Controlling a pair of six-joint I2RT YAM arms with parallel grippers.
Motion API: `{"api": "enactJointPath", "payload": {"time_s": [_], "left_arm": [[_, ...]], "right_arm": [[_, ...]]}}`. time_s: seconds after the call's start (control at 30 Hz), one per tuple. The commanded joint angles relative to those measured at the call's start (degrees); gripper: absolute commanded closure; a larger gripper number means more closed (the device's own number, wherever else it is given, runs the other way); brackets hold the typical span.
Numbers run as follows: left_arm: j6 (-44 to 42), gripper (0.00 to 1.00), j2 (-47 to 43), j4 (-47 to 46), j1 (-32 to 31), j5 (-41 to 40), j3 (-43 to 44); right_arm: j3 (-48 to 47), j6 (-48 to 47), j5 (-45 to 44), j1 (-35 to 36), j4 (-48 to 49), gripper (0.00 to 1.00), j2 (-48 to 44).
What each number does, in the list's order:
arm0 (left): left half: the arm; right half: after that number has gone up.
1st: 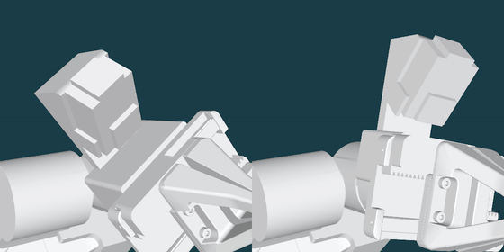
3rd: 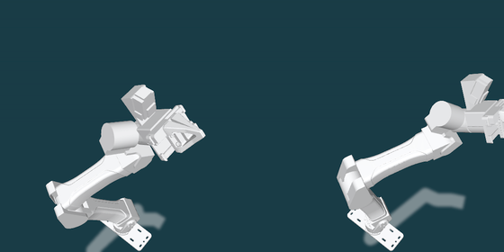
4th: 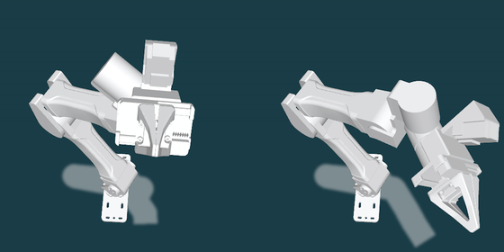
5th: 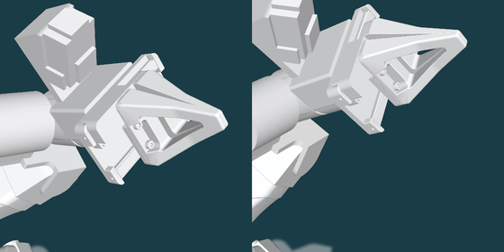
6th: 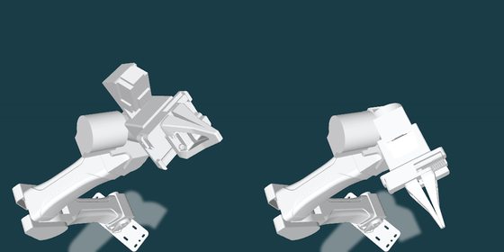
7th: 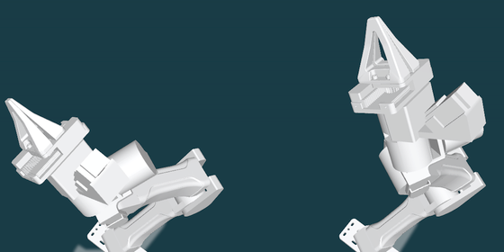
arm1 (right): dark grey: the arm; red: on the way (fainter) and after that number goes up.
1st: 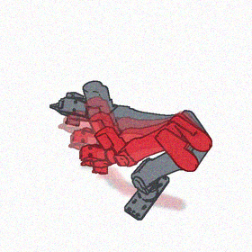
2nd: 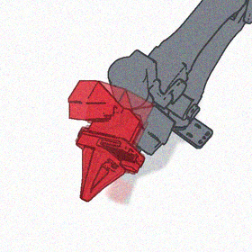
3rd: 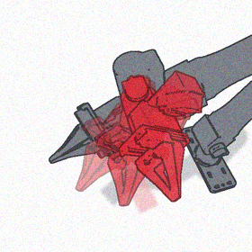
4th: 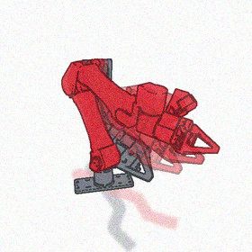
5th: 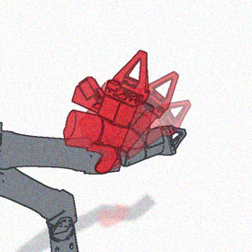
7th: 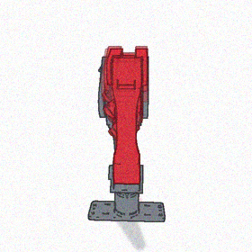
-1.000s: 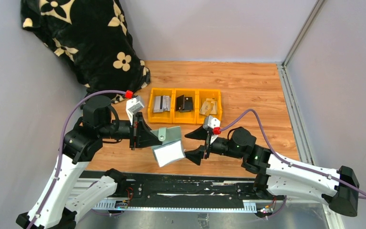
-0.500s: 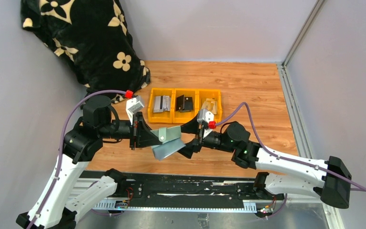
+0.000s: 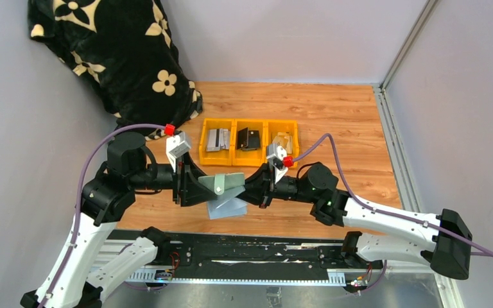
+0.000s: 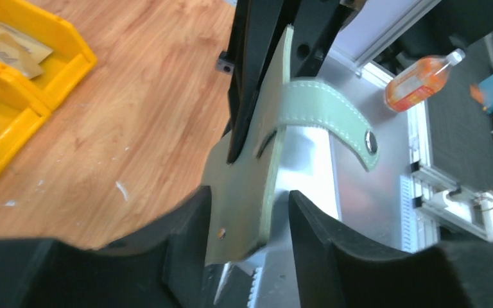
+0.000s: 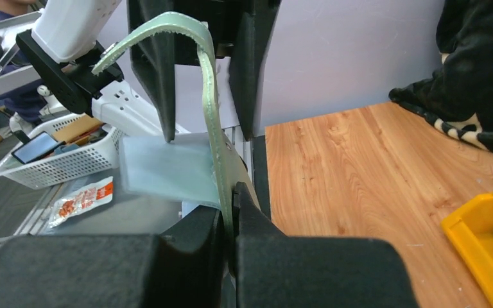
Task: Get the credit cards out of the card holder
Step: Open the card holder.
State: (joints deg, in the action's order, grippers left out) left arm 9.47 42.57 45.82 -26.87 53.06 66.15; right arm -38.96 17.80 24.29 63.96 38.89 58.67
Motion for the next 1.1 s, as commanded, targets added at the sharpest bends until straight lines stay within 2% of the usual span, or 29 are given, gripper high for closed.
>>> {"api": "enactJointPath", "payload": {"time_s": [0.0,0.1,0.2,0.33,0.43,0.57,0.7,0.77,0.83,0.9,0.97,1.07], "left_arm": [[-5.09,0.41,-0.47,3.46,-0.26,-3.55,0.48],[-8.82,0.38,-1.45,6.95,-0.29,-6.18,2.57],[-11.34,0.39,-3.64,8.38,-0.29,-3.16,3.16],[-12.56,0.47,-6.04,9.71,-0.29,2.93,1.69],[-13.04,0.48,-6.51,8.93,-0.29,1.0,0.37],[-5.14,0.6,-6.0,-0.55,-0.29,-9.73,-2.68],[0.95,0.68,-6.13,-9.34,-0.29,-9.85,-4.51],[1.45,0.79,-5.28,-9.26,-0.29,-10.52,-4.35],[0.88,0.92,-4.93,-8.05,-0.29,-12.84,-4.05],[1.3,1.0,-5.56,-8.04,-0.29,-16.14,-4.07],[2.54,1.0,-5.88,-8.07,-0.29,-18.74,-3.88],[5.64,1.0,-5.45,-7.8,-0.29,-21.86,-3.36]], "right_arm": [[-3.88,6.41,-3.34,-0.83,-0.91,1.0,-1.44],[-5.21,8.39,-3.65,-1.5,-4.71,1.0,-1.85],[-5.51,9.25,-3.35,-1.92,-6.36,1.0,-2.33],[-8.81,10.17,-1.08,-2.43,-12.88,1.0,-1.61],[-10.98,12.53,2.36,-2.43,-14.05,1.0,0.43],[-14.54,15.62,7.46,-2.35,-15.76,1.0,4.36],[-15.92,18.78,10.64,-2.35,-15.14,1.0,7.26],[-15.9,19.59,11.57,-2.35,-14.45,1.0,7.7],[-15.4,20.08,11.34,-2.36,-13.79,0.92,7.04],[-13.71,20.58,11.08,-2.35,-12.03,0.78,5.79],[-11.45,21.2,11.25,-2.35,-9.14,0.62,4.23],[-7.37,21.75,12.14,-2.36,-4.22,0.53,1.91]]}}
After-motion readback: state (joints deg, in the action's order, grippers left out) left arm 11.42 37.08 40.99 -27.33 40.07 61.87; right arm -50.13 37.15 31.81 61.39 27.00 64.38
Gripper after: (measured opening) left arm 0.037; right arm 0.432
